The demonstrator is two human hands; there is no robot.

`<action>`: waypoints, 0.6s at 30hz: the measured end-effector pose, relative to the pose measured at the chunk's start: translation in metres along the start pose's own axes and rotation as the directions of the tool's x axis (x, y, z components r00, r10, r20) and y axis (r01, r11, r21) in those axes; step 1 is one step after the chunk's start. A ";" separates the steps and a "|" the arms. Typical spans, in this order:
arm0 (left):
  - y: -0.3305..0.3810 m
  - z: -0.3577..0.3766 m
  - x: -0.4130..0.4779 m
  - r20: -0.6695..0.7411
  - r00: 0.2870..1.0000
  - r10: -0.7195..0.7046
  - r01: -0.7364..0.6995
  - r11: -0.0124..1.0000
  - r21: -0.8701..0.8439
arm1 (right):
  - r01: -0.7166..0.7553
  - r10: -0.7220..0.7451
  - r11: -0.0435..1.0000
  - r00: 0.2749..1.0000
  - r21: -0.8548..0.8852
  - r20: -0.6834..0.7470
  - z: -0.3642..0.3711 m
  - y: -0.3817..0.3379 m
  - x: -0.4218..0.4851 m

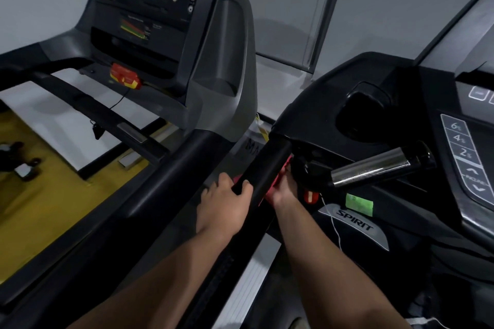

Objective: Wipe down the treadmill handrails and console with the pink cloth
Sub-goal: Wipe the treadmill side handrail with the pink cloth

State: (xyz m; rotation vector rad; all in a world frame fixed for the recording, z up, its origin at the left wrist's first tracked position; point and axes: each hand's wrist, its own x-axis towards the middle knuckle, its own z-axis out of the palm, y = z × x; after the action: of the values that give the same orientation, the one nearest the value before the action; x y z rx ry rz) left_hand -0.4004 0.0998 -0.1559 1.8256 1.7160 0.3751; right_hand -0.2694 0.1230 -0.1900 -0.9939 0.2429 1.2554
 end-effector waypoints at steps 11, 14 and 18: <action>0.000 -0.001 0.001 0.013 1.000 -0.003 0.003 1.000 -0.022 | -0.127 0.135 0.990 0.976 -0.057 0.170 -0.007 0.019 -0.001; 0.001 -0.002 0.000 0.008 1.000 0.004 -0.004 1.000 -0.021 | -0.112 0.145 0.979 0.970 -0.169 0.197 -0.011 0.033 -0.007; 0.000 -0.002 0.001 -0.002 1.000 0.014 -0.014 1.000 -0.009 | -0.092 0.143 0.943 0.979 -0.319 0.142 -0.023 0.041 -0.027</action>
State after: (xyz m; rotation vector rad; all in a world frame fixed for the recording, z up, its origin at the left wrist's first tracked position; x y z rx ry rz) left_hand -0.4015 0.1010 -0.1540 1.8327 1.7012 0.3899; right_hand -0.3068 0.0872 -0.2062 -1.1495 -0.0267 1.5086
